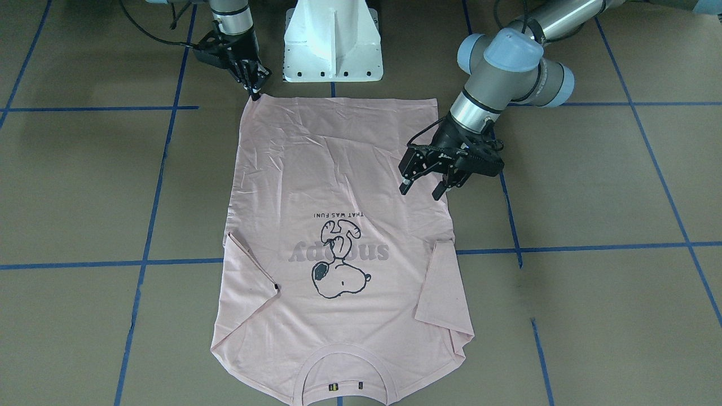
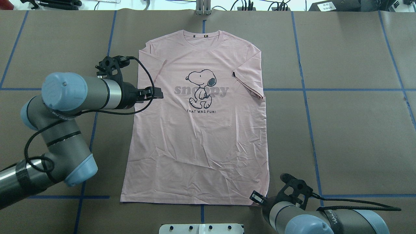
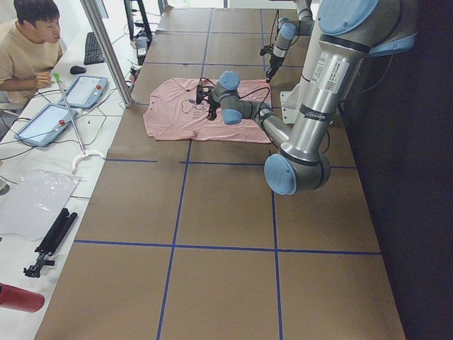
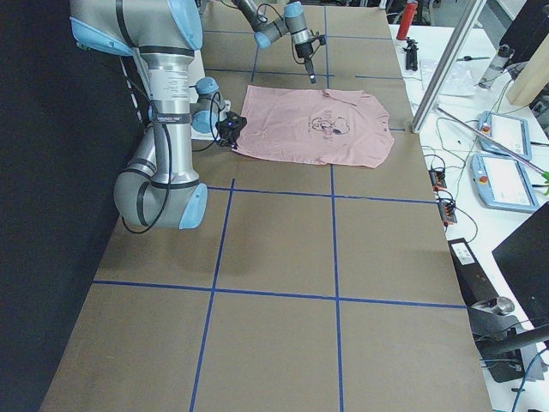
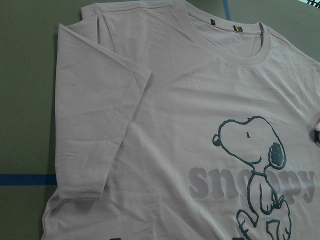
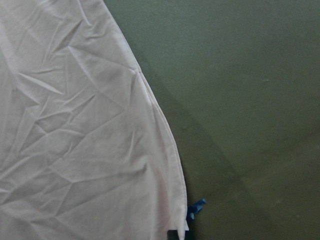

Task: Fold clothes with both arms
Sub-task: 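Grasp the hem corners with both grippers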

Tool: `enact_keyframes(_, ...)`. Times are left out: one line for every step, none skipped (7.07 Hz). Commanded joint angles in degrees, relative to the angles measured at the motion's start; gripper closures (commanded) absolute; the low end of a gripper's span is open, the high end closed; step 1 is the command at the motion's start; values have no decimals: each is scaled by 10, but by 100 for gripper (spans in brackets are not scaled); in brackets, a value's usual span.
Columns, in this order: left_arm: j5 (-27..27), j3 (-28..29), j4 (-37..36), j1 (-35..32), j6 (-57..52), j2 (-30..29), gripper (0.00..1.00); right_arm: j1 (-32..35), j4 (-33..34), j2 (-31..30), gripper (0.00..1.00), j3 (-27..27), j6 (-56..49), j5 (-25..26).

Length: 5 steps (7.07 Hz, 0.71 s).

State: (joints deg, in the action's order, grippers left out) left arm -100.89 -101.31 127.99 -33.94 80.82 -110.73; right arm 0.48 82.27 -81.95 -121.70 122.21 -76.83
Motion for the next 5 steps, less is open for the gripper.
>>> enact_keyframes(42, -135, -36, 95, 114, 135, 16, 3, 0, 2, 100, -12, -1, -2)
enact_keyframes(75, -167, -36, 152, 149, 216, 16, 5, 0, 3, 100, -12, -1, -2)
enact_keyframes(91, -180, -37, 179, 212, 234, 20, 5, 0, 5, 100, -12, -2, -4)
enact_keyframes(95, -177, -47, 216, 224, 236, 21, 5, 1, 3, 100, -12, -1, -4)
enact_keyframes(94, -178, -74, 233, 248, 234, 22, 5, 1, 3, 100, -12, -1, -4)
